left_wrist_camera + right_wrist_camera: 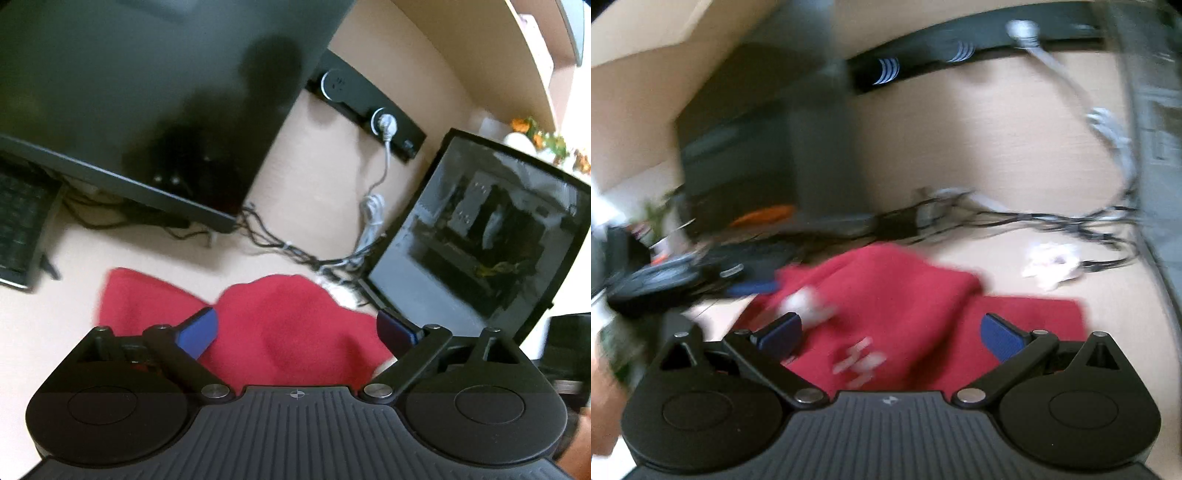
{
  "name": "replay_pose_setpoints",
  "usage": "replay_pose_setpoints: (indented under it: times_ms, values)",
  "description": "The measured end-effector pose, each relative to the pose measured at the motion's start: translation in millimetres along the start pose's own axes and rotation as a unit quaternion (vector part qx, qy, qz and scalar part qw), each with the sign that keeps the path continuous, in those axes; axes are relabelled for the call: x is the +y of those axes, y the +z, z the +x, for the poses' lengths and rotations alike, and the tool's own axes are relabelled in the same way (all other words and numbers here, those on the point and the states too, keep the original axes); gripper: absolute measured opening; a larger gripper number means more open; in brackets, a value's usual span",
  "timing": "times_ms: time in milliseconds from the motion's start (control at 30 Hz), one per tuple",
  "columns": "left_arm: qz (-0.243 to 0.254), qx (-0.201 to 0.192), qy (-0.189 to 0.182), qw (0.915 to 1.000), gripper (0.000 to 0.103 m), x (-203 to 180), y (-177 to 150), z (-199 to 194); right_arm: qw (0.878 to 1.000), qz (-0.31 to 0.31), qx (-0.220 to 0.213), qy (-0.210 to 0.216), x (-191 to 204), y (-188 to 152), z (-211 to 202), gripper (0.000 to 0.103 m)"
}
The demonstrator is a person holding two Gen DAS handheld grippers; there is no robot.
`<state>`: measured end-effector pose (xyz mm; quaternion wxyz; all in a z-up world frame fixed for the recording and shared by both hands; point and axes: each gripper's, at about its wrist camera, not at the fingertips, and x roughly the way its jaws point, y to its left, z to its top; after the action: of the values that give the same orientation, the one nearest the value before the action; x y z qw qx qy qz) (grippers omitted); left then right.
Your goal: Fold clothes
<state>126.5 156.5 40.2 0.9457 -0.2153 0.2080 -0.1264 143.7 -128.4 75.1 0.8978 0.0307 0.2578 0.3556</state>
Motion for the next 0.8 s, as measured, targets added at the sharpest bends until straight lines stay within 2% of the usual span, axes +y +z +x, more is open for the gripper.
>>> replay_pose_setpoints:
  times_ms: [33, 100, 133, 300, 333, 400, 467, 533, 600, 667, 733, 800]
  values:
    - [-0.004, 0.007, 0.011, 0.9999, 0.096, 3.9, -1.5, -0.3, 1.0, -0.017, 0.021, 0.007, 7.3, -8.8, 3.8, 0.103]
    - [-0.029, 0.035, 0.047, 0.9978, 0.096, 18.4, -7.0, 7.9, 0.997, -0.057, 0.053, -0.024, 15.6, -31.9, 20.8, 0.103]
    - [-0.039, 0.044, 0.059, 0.9966, 0.096, 26.0, -9.9, 12.5, 0.996, -0.072, 0.033, -0.031, 20.4, -39.2, 20.4, 0.103]
    - [0.005, 0.065, 0.078, 0.9948, 0.096, 27.1, -1.4, 22.6, 0.999, -0.023, 0.049, 0.001, 10.7, -10.9, 12.1, 0.103]
    - [0.0, 0.066, 0.088, 0.9939, 0.096, 28.4, 1.9, 21.4, 1.0, -0.014, 0.026, 0.0, 5.1, -0.3, 2.4, 0.103]
    - [-0.036, 0.057, 0.1, 0.9926, 0.096, 28.9, 9.7, 8.7, 0.998, -0.002, -0.001, -0.057, -10.9, 15.7, -2.6, 0.103]
    - [-0.071, 0.047, 0.082, 0.9929, 0.096, 26.0, 13.1, -10.2, 0.993, 0.011, -0.029, -0.113, -26.8, 31.6, -7.3, 0.103]
    - [-0.112, 0.047, 0.036, 0.992, 0.097, 18.3, 5.8, -24.7, 0.985, 0.008, -0.02, -0.169, -39.9, 34.7, 8.8, 0.103]
    - [-0.154, 0.076, -0.02, 0.985, 0.097, 11.0, -13.8, -25.7, 0.989, 0.02, -0.01, -0.147, -49.7, 30.0, 24.4, 0.103]
    - [-0.189, 0.106, -0.062, 0.9742, 0.098, 5.9, -34.3, -20.9, 0.993, 0.07, 0.02, -0.096, -58.7, 18.5, 39.9, 0.103]
    - [-0.204, 0.127, -0.049, 0.9694, 0.097, 9.1, -49.9, -9.0, 0.99, 0.117, 0.047, -0.06, -63.3, 5.2, 51.4, 0.103]
    - [-0.215, 0.118, -0.044, 0.9686, 0.097, 20.7, -48.3, -2.9, 0.991, 0.107, 0.044, -0.071, -50.8, -3.3, 44.7, 0.103]
